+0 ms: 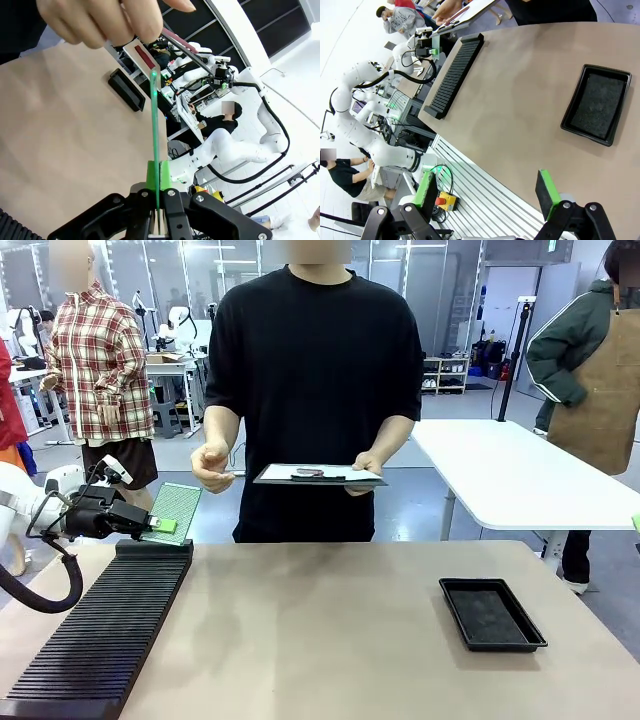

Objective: Inspect the PCB.
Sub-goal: Release the Blank PCB you were holding.

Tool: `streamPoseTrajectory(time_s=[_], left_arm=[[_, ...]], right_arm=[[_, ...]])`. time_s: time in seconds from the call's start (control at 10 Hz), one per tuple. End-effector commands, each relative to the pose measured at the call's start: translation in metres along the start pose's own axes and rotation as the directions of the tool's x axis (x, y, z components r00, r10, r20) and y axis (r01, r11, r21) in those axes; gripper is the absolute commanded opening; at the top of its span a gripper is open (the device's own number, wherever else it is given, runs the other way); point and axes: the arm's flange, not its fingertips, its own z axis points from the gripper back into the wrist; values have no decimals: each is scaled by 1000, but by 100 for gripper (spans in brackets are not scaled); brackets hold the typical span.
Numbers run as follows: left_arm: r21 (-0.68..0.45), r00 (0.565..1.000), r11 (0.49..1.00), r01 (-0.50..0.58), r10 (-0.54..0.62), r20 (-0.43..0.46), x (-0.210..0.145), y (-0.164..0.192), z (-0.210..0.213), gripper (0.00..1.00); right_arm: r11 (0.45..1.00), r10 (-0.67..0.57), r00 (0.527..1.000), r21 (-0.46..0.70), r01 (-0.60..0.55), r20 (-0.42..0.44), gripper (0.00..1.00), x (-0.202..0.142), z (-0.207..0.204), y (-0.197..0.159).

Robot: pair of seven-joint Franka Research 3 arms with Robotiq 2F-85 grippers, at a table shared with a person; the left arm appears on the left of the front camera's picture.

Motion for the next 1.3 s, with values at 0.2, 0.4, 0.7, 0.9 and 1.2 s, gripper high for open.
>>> streamPoseTrajectory(time_s=[0.2, 0.4, 0.7, 0.9, 1.2], left_arm=[[5, 1000, 1000, -11, 11, 1, 0, -5, 0, 3], [5, 1000, 1000, -11, 11, 1, 0, -5, 0, 3], [5, 1000, 1000, -11, 11, 1, 0, -5, 0, 3], [5, 1000, 1000, -11, 11, 1, 0, -5, 0, 3], [5, 1000, 1000, -11, 11, 1, 0, -5, 0, 3]], right_arm=[[1000, 18, 1000, 9, -18, 6, 100, 1, 1, 0], [1000, 18, 1000, 9, -18, 6, 100, 1, 1, 0], [1000, 18, 1000, 9, -18, 6, 100, 1, 1, 0], [1000, 18, 1000, 9, -18, 6, 100, 1, 1, 0], [1000, 18, 1000, 9, -18, 6, 100, 1, 1, 0]])
